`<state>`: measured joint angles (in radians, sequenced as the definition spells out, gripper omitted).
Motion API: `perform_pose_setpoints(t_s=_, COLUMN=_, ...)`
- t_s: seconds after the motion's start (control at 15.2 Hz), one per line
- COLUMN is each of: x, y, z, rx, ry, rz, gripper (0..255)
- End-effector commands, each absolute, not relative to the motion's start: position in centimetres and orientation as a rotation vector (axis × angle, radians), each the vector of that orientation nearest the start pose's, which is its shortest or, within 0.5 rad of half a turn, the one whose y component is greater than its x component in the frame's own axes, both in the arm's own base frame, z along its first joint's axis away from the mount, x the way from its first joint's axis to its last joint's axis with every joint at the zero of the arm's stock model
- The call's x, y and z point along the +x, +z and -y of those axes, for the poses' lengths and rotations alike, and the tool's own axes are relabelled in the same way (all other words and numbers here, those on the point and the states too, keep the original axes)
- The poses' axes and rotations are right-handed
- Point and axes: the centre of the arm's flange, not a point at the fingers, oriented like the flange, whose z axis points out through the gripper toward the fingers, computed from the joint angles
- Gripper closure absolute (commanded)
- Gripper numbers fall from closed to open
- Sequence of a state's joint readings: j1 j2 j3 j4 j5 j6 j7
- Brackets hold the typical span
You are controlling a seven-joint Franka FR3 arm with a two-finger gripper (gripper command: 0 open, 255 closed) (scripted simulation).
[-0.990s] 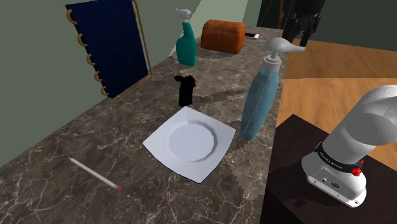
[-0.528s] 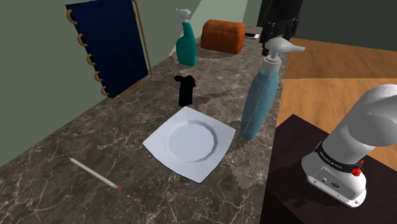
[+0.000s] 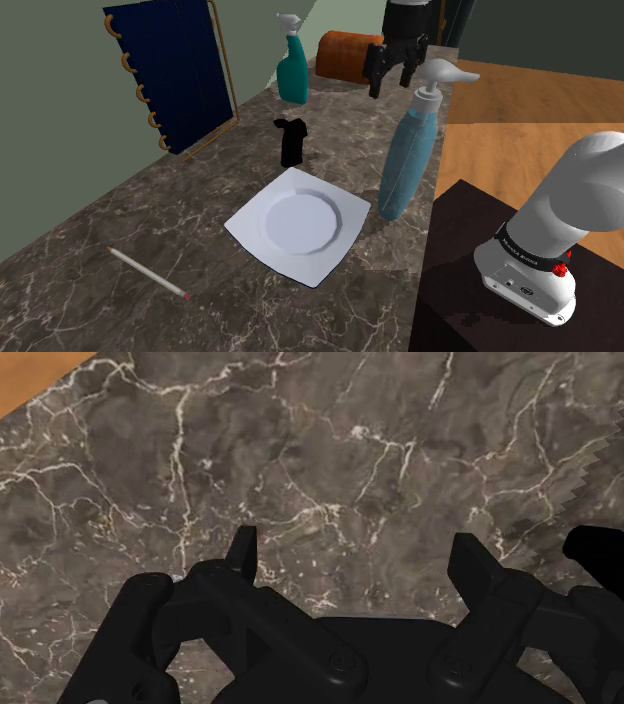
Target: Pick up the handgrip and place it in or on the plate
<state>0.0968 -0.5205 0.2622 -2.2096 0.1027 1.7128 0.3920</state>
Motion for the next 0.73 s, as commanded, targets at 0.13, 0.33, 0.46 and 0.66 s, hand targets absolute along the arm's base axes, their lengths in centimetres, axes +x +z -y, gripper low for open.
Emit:
perform_pose_setpoints(t_s=0.13, x=37.8, y=56.5, z=-21.6, rx=-3.165, ry=-0.069, rz=-0.104, gripper=0)
perform_pose_setpoints(t_s=0.33, x=38.7, y=56.2, z=-25.5, rx=-3.169, ry=-0.097, rz=-0.087, gripper=0)
perform_pose_setpoints(t_s=0.46, x=39.3, y=56.1, z=-28.0, rx=-3.171, ry=-0.116, rz=-0.075, gripper=0)
perform_pose_setpoints(t_s=0.66, x=40.1, y=55.8, z=-31.9, rx=-3.174, ry=-0.145, rz=-0.058, gripper=0)
